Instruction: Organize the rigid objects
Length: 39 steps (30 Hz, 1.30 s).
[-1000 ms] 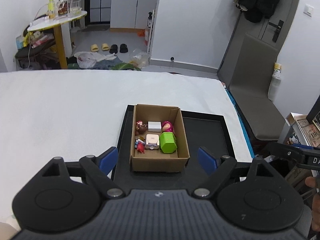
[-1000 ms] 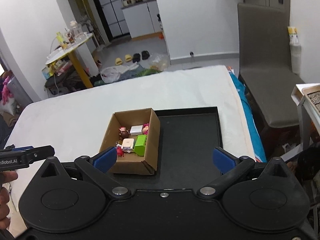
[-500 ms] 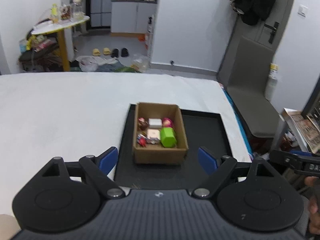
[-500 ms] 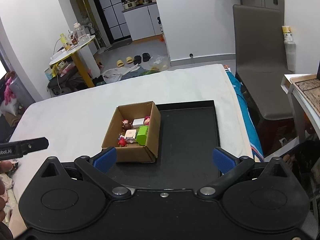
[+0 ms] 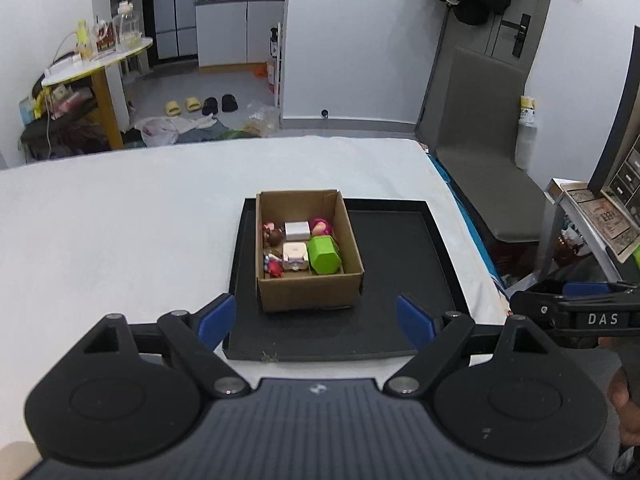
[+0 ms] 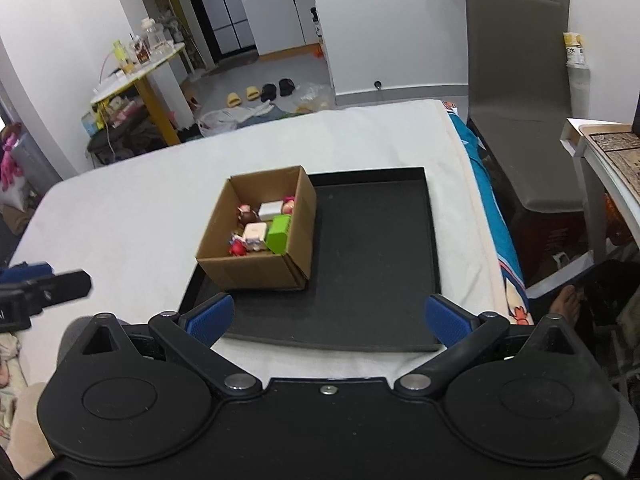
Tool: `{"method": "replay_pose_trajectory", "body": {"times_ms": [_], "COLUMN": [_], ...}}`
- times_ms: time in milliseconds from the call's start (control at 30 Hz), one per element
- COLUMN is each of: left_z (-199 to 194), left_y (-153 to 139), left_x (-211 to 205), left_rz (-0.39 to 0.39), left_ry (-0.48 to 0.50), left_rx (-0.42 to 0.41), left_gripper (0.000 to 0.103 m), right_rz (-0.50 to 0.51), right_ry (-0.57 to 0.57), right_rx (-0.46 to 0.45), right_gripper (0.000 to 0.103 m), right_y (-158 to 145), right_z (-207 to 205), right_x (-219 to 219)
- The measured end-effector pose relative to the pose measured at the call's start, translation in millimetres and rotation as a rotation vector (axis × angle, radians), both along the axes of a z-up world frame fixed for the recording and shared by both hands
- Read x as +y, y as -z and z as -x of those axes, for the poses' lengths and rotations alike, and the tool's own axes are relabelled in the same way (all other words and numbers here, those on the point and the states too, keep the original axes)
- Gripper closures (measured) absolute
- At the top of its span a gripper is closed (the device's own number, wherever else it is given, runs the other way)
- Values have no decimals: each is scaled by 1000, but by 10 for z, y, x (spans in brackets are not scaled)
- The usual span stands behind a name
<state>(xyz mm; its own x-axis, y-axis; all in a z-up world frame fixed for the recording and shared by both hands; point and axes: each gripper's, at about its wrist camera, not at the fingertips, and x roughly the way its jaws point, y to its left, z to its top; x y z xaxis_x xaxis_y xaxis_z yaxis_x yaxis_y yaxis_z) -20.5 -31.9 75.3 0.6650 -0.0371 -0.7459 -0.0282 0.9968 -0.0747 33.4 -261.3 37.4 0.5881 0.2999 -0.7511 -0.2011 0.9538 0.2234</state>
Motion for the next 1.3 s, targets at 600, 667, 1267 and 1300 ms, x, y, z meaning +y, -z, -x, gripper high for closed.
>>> {"method": "replay_pose_trajectory", "body": {"times_ms": [600, 667, 1267, 1300], "left_z": [64, 70, 101, 106], "left_y": [70, 58, 34, 37], "left_x": [113, 119, 151, 151], "left_rz": [2, 6, -13, -14], "left_ry": [-7, -1, -22, -22], "left_rx": [21, 19, 10, 10], "left_gripper": [15, 15, 14, 14], "right_rz": [56, 59, 63, 61], "right_ry": [13, 6, -6, -7], "right_rx": [27, 22, 28, 29], "right_gripper": [0, 0, 0, 0], "right_y": [18, 3, 35, 35], "right_z": [16, 24, 1, -3], "right_x": [80, 102, 155, 155]}}
